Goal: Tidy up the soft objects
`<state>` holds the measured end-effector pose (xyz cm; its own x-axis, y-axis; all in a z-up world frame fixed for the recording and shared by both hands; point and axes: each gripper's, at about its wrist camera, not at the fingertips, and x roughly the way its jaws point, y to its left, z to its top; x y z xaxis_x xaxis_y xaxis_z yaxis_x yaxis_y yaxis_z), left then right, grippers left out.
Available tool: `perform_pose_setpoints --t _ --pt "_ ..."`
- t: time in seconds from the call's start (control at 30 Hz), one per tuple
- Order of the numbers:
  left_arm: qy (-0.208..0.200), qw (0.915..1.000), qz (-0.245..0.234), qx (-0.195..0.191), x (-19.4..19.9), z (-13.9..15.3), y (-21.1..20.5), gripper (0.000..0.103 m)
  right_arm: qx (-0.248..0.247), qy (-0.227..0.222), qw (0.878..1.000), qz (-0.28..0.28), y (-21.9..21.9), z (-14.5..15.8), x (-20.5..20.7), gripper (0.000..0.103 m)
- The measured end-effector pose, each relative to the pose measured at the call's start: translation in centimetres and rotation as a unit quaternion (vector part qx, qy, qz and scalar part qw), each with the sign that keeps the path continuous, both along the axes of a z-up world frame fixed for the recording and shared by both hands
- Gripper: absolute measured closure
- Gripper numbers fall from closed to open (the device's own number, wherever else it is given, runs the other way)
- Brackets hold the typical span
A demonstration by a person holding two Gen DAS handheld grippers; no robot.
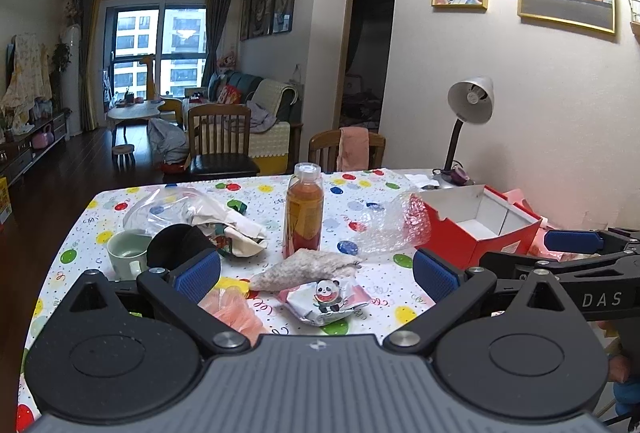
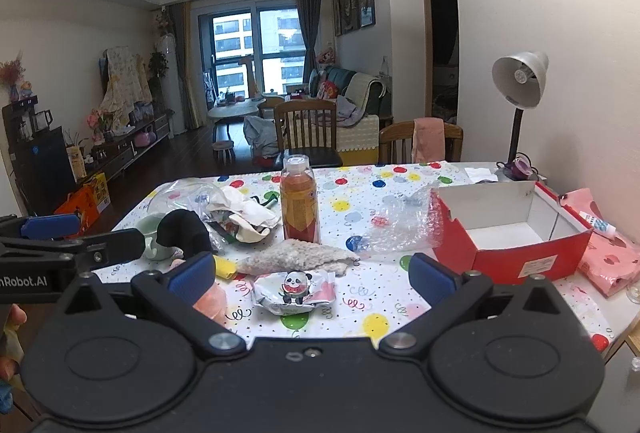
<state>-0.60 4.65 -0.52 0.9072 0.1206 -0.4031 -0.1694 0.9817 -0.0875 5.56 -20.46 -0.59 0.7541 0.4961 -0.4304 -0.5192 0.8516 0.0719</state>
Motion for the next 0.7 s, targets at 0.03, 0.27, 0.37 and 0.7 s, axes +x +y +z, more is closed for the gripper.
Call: perform_pose_setpoints --t 0.03,0.27,0.37,0.7 --pt "0.003 1.0000 0.000 0.000 0.2 -0.2 0.2 0.000 -0.001 0.002 1.000 0.001 0.4 0.0 0.2 0.000" --pt "0.016 0.9999 -0.002 0.005 2.0 -1.5 2.0 0.000 -0.010 0.008 1.000 0.017 2.7 -0.5 1.9 0.000" --pt "0.032 0.9993 0.018 0.010 3.3 -2.6 3.4 0.000 -0.017 0.008 0.999 0.032 3.7 -0.9 3.1 0.000" --pt "0.122 0.9917 0.035 -0.016 8.1 -8.2 9.5 0.000 -0.071 0.021 0.994 0.081 8.6 -4.7 8.2 0.003"
